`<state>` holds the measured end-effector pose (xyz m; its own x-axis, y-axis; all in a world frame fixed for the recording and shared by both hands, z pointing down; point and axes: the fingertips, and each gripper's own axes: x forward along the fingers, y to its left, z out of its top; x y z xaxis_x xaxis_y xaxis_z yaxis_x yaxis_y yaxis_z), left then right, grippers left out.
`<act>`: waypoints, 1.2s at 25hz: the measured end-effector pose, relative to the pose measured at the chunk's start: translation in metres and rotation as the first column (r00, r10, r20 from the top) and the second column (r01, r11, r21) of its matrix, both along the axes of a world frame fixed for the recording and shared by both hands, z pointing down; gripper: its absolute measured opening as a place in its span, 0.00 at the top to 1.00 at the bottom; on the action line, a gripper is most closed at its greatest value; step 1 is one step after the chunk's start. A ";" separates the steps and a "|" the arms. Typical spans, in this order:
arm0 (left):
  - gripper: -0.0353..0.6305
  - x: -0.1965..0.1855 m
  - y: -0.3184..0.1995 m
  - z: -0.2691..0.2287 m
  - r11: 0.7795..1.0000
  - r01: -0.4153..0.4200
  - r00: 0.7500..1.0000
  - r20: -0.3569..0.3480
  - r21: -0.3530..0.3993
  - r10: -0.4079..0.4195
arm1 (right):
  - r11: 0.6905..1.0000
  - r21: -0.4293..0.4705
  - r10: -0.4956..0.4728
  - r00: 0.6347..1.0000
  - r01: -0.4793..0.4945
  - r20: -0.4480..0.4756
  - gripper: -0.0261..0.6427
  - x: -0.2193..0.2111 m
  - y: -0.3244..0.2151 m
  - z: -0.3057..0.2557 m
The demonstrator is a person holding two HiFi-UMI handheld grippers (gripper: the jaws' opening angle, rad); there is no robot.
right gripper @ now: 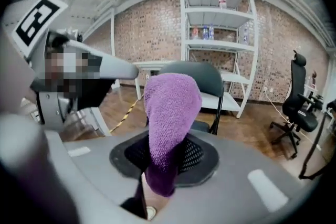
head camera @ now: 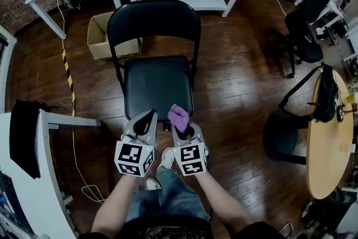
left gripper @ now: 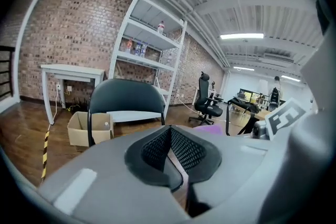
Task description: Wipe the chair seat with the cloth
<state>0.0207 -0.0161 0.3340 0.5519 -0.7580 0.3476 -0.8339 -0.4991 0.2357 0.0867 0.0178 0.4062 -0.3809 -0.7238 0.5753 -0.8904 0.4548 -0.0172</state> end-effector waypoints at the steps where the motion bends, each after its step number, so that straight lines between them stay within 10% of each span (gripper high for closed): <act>1: 0.94 -0.005 0.010 -0.012 1.000 0.011 1.000 -0.007 0.011 -0.011 | 1.000 0.030 0.001 1.000 -0.002 0.026 0.84 -0.006 0.007 -0.021; 15: 0.94 -0.060 0.170 -0.127 0.985 0.107 0.991 -0.096 0.137 -0.095 | 0.955 0.296 -0.028 0.989 -0.016 0.144 0.84 -0.060 0.138 -0.194; 30: 0.94 -0.039 0.265 -0.168 0.977 0.005 0.996 -0.092 0.211 0.015 | 0.926 0.372 -0.005 0.984 -0.063 0.179 0.84 -0.060 0.233 -0.244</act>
